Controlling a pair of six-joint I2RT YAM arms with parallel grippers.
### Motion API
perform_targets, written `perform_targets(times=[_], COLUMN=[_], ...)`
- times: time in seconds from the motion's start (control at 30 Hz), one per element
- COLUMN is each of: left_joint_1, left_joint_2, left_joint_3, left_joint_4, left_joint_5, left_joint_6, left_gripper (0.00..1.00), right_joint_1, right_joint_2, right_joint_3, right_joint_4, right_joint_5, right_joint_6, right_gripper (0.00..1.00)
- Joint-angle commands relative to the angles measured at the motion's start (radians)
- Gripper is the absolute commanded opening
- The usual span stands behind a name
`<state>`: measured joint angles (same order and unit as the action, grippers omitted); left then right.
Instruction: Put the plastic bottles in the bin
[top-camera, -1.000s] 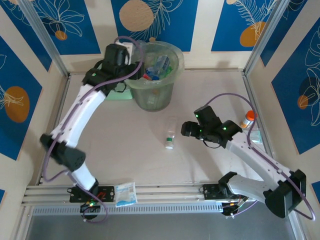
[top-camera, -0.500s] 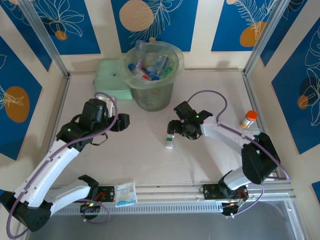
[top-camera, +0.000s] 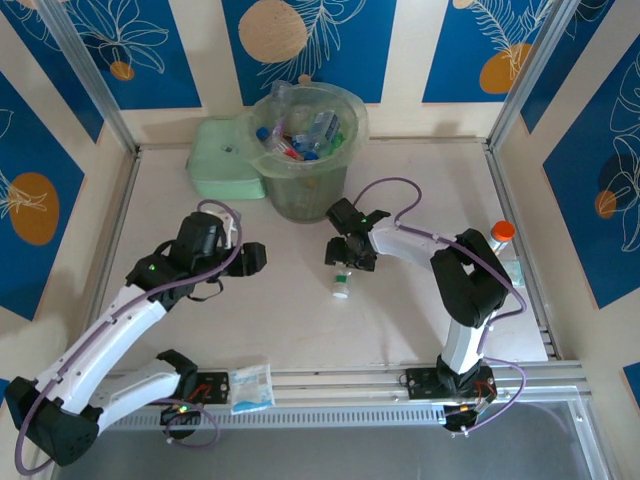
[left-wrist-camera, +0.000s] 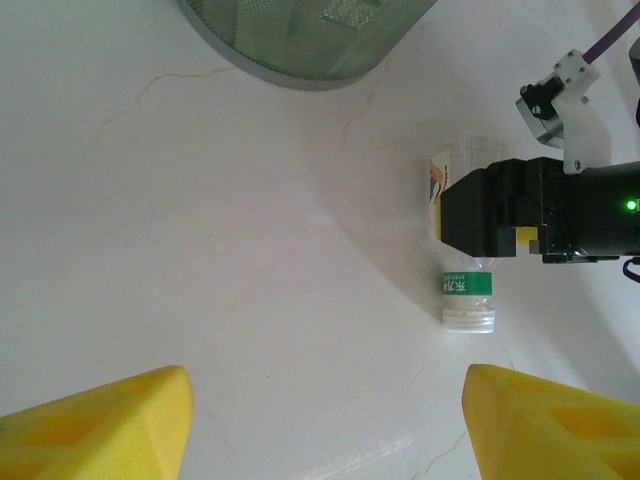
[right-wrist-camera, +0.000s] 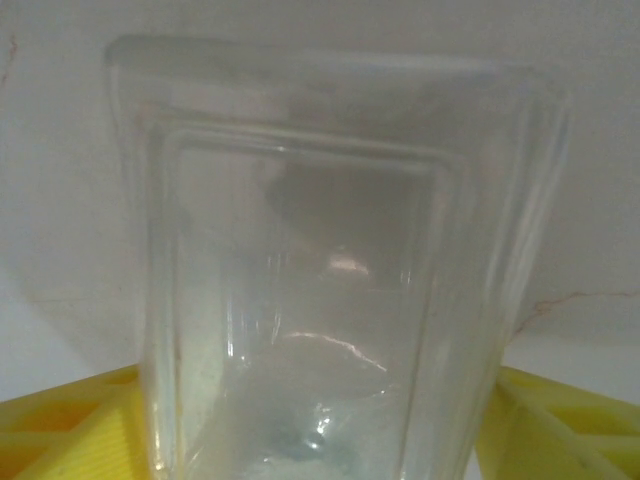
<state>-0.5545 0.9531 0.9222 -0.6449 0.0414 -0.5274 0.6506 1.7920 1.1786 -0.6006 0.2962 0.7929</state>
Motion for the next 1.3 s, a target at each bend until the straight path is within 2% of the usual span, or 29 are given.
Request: perform_targets(times=[0.0,0.17,0.3,0.47,0.67,0.77,0.9,1.1,1.27], left_joint_1=[-0.022,-0.050,-0.074,-0.122,-0.278,-0.351,-0.413,-0.446,-0.450], left_joint_2=[0.014,0.037,0.048,0.064,0.110,0.162,0.225,0.259,0.337], left_joint_3=[-0.017,-0.022,-0.017,-0.012,-0.003,0.003,0.016,-0.024,-0.006], left_joint_4=[0.045,0.077,0.098,0.149,0.315,0.424,0.533,0.678,0.669], left_joint_5=[0.025,0.032,0.036,0.080,0.155,0.195,0.239,0.245,0.221], left_joint_6=[-0.023,-0.040,-0.045,-0.038,-0.023,-0.028,-0.032,-0.074,-0.081], left_gripper=[0.72,0.72,0.72,0.70,0.70,0.70,0.70,0.73,0.70], right_joint_1=[-0.008,-0.008,-0.009,0.003,0.003,0.000,-0.006,-0.012,-0.015], right_joint_2=[0.009,-0.022,-0.109,-0.345,-0.680,-0.775,-0.824,-0.831,-0.836], right_joint_3=[0.022,-0.012,-0.053,-0.146,-0.205,-0.195,-0.167,-0.162,-0.172], right_joint_4=[-0.026,-0.003,0.005,0.031,0.032,0.041,0.045,0.068,0.090], right_joint_5=[0.018,0.019,0.023,-0.009,-0.076,-0.107,-0.128,-0.161,-0.193], right_joint_6=[0.007,0.007,0.008,0.011,0.027,0.048,0.070,0.081,0.102], right_gripper=[0.69,0.56,0.50,0.50,0.53,0.54,0.54,0.54,0.54])
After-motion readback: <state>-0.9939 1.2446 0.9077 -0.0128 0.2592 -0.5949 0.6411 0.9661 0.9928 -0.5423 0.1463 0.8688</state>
